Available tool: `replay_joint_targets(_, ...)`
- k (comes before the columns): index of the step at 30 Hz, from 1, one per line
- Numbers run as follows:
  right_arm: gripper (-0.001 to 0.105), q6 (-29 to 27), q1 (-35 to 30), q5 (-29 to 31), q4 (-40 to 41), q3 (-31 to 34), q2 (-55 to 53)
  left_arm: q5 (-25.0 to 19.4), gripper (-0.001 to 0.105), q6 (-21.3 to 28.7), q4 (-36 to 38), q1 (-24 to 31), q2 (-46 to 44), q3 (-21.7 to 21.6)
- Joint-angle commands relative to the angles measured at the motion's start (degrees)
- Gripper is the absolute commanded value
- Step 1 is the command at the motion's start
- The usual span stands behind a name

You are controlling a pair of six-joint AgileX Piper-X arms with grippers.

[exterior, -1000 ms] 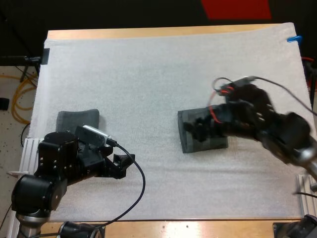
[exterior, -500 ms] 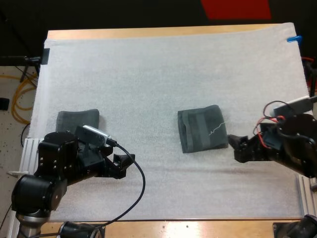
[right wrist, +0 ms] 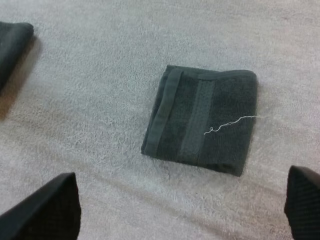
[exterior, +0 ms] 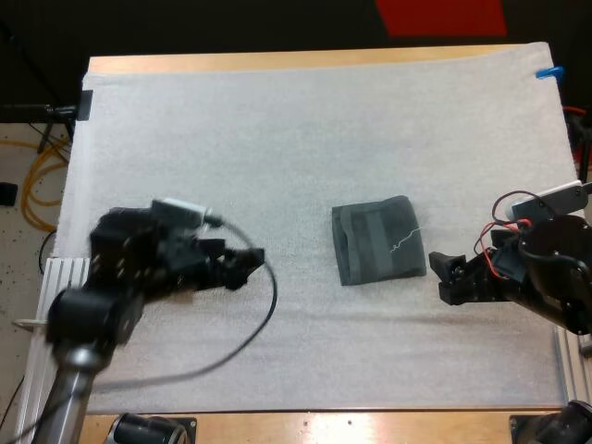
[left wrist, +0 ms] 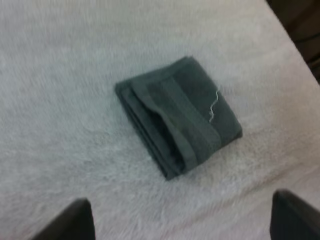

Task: Pick towel from pile fold and stack

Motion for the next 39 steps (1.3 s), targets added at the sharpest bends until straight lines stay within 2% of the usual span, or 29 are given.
replay_joint_targets(1,0.08,-0.7,-0.07,0.46,0.04,-0.2,-0.11,1.79,0.069,-1.77,-2.93,-0.32,2.6,-0.36)
replay_joint_targets(6,0.08,-0.7,-0.07,0.46,0.04,-0.2,-0.11,1.59,0.069,-4.63,-10.63,-4.29,12.05,-0.36)
replay_joint_targets(11,0.08,-0.7,-0.07,0.46,0.04,-0.2,-0.11,-3.03,0.075,-9.32,-18.18,-10.53,23.16,-0.36)
replay_joint_targets(13,0.08,-0.7,-0.07,0.46,0.15,-0.2,-0.11,-3.21,0.075,-11.31,-20.93,-11.67,27.56,-0.36)
replay_joint_targets(15,0.08,-0.7,-0.07,0.34,0.11,-0.2,-0.11,-2.26,0.075,-13.76,-24.19,-12.51,31.41,-0.36)
replay_joint_targets(20,0.08,-0.7,-0.07,-0.69,0.54,-0.2,-0.11,3.72,0.075,-22.18,-33.7,-13.74,41.88,-0.5)
replay_joint_targets(25,0.08,-0.7,-0.07,-0.94,1.84,-0.2,-0.11,5.6,0.075,-28.71,-40.75,-13.74,47.15,-0.58)
replay_joint_targets(29,0.08,-0.7,-0.07,-0.94,2.4,-0.2,-0.11,5.44,0.075,-31.58,-42.44,-13.74,49.63,-0.64)
replay_joint_targets(39,0.08,-0.7,-0.07,-0.94,2.25,-0.2,-0.11,4.92,0.075,-32.95,-41.77,-13.74,51.02,-0.64)
